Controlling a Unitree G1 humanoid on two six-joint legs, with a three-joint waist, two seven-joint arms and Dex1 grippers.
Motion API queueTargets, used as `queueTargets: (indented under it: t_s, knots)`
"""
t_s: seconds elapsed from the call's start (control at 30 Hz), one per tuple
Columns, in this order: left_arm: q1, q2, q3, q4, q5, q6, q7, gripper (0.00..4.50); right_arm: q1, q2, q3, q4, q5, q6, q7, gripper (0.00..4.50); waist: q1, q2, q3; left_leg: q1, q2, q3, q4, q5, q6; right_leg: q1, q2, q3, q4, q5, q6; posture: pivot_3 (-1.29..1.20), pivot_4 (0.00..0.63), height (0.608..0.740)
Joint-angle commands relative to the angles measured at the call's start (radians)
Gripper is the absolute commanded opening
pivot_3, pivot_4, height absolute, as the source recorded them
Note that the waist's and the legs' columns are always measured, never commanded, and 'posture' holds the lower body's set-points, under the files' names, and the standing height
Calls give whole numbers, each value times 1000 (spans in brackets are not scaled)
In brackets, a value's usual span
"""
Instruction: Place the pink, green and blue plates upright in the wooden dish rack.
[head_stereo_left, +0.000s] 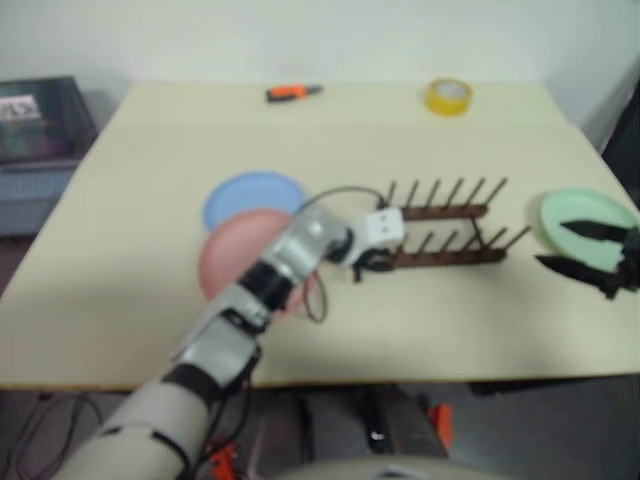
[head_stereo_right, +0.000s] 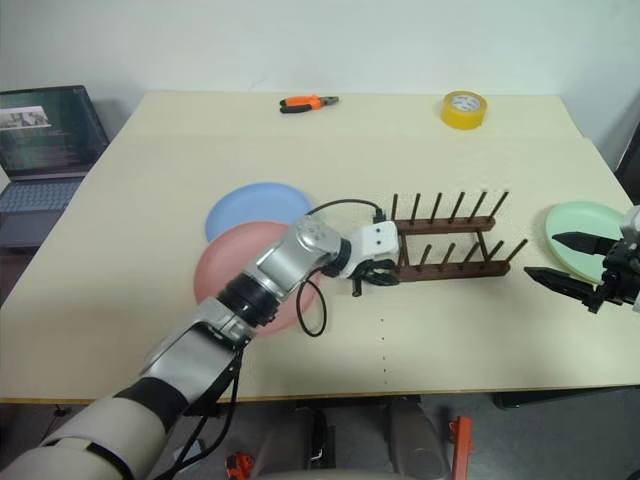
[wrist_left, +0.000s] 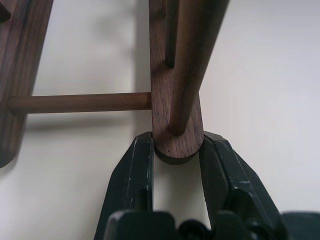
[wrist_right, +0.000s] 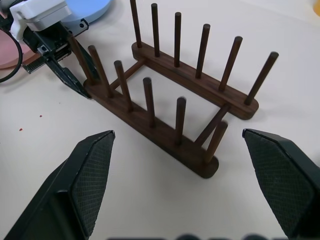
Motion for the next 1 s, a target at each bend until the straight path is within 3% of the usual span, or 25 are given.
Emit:
queueTargets:
  t_s: [0.03,0.57,1.0]
  knots:
    - [-35,-14,31,-7,9,-25,4,1008,-18,-2,-22,-10,5,-21,-8,4500,0,0,0,0,0,0,0,0,0,0,0,0,0,0,0,0,150,740]
    - [-73,-83,35,59,45,-62,16,1008,-19,0,-12,1,2,-32,-4,4500,0,0,0,0,0,0,0,0,0,0,0,0,0,0,0,0,150,740]
    - [-49,-16,43,22,54,-75,-58,1008,-12,9,-6,1,0,-36,-6,4500,-1,0,0,0,0,0,0,0,0,0,0,0,0,0,0,0,150,740]
